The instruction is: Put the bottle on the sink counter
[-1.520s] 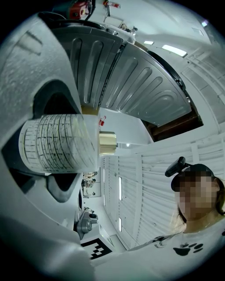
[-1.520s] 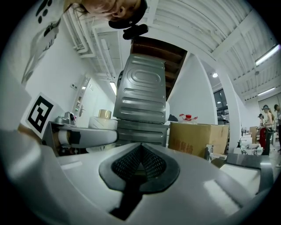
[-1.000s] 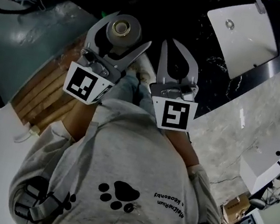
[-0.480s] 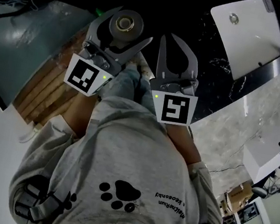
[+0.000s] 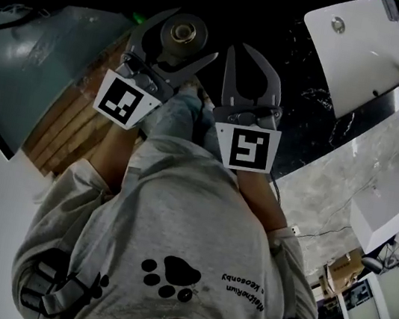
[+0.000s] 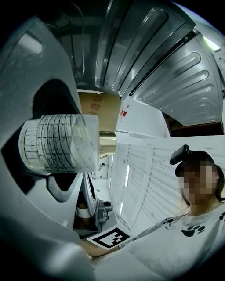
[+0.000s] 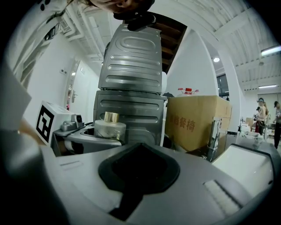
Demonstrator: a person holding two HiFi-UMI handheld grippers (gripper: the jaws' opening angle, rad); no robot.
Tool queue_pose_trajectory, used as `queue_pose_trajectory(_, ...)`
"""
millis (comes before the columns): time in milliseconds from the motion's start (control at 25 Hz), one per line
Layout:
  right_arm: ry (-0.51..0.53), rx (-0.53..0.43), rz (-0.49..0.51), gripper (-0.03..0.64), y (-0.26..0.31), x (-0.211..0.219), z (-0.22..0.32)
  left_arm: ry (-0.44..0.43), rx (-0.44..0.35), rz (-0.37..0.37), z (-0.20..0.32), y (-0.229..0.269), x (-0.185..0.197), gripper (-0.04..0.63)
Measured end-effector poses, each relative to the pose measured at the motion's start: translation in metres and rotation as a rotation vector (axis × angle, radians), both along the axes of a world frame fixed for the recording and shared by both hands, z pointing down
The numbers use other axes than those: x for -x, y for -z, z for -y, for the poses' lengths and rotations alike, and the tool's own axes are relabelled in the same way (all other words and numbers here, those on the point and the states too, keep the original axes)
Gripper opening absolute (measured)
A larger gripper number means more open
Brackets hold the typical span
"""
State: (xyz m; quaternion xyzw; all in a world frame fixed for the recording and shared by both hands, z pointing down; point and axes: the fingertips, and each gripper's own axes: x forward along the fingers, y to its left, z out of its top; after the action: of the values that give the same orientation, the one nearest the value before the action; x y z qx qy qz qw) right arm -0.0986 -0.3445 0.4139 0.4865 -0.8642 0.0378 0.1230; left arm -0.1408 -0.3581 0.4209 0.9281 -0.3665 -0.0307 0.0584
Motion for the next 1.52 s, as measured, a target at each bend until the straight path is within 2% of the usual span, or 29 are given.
queue_pose_trajectory(360,-0.023,0.025,-0.014,0.002,-0.014,-0.006,0.01,-0.047,-0.001,0.068,0.017,-0.019,-0.013,0.342)
queue_pose_trajectory(840,-0.027,0.05,-0.034,0.002,-0.027,-0.009,0.014,-0.056,0.035,0.168,0.028,-0.041,-0.019,0.342)
queue_pose_trajectory(1240,-0.037,0.051,-0.029,0.002,-0.028,-0.012,0.015,-0.071,0.054,0.204,0.028,-0.051,-0.024,0.342)
queue_pose_trajectory(1520,-0.039,0.06,-0.036,0.002,-0.029,-0.014,0.013,-0.092,0.047,0.361,0.025,-0.067,-0.034,0.342)
